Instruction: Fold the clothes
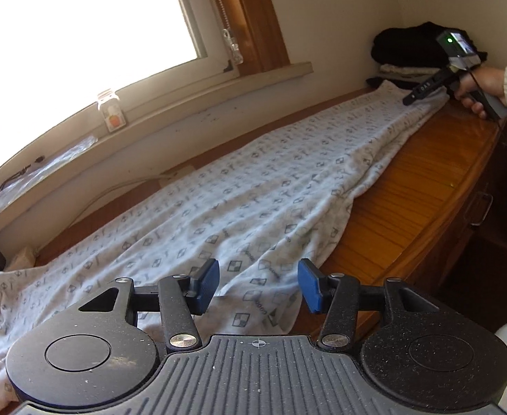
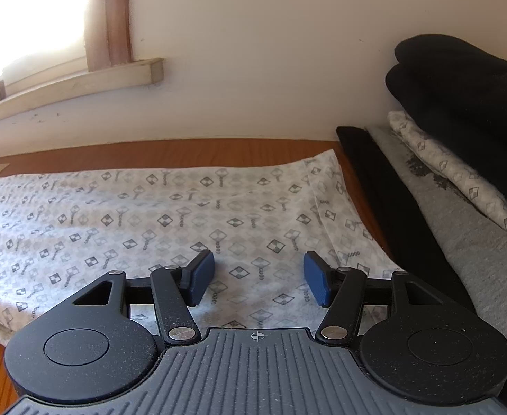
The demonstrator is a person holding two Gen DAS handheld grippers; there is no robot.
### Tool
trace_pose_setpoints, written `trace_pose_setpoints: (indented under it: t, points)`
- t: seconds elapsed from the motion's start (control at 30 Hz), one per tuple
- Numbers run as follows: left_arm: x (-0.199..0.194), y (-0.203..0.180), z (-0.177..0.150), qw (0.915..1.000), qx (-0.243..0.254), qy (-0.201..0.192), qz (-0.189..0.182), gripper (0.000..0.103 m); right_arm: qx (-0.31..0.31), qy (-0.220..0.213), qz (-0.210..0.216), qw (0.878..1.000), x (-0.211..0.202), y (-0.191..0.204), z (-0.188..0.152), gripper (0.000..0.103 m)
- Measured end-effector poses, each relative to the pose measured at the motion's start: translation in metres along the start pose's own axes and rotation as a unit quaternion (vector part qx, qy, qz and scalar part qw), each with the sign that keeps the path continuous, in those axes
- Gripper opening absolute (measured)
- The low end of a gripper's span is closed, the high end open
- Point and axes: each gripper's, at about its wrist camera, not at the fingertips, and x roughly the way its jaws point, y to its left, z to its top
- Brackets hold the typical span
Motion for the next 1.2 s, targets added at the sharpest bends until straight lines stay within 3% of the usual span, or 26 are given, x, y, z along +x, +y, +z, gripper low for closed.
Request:
trace_pose_setpoints:
  t: [0.27, 0.3, 0.4, 0.67, 0.83, 1.03, 1.13, 1.2]
  points:
    - [0.004, 0.002, -0.006, 1.0, -0.001, 0.0, -0.007, 0.053, -0.001, 0.0, -0.007, 1.0, -0.001, 0.002, 0.001, 0.059]
    - [0.004, 0.004, -0.006, 1.0, -0.002, -0.001, -0.008, 0.045, 0.0, 0.0, -0.006, 1.0, -0.001, 0.002, 0.001, 0.059]
    - [0.0, 0.011, -0.005, 0.9995, -0.024, -0.013, -0.013, 0.004, 0.003, 0.0, -0.004, 1.0, -0.001, 0.0, 0.001, 0.059]
    - [-0.03, 0.03, 0.006, 0.9933, -0.089, -0.064, -0.038, 0.004, 0.002, 0.0, -0.005, 1.0, 0.0, 0.001, 0.001, 0.06]
    - [-0.039, 0.036, 0.002, 0.9896, -0.108, -0.073, -0.061, 0.0, 0.003, 0.001, -0.004, 1.0, 0.0, 0.001, 0.001, 0.06]
    - [-0.032, 0.024, -0.006, 0.9958, -0.072, -0.047, -0.031, 0.001, 0.003, 0.001, -0.004, 1.0, 0.0, 0.001, 0.001, 0.06]
    - [-0.028, 0.014, 0.0, 0.9964, -0.055, -0.047, -0.045, 0.03, 0.002, 0.001, -0.003, 1.0, 0.0, -0.001, 0.002, 0.06]
    - [-0.022, 0.002, 0.003, 0.9967, -0.036, -0.046, -0.056, 0.041, 0.002, 0.001, -0.003, 1.0, 0.0, 0.0, 0.002, 0.06]
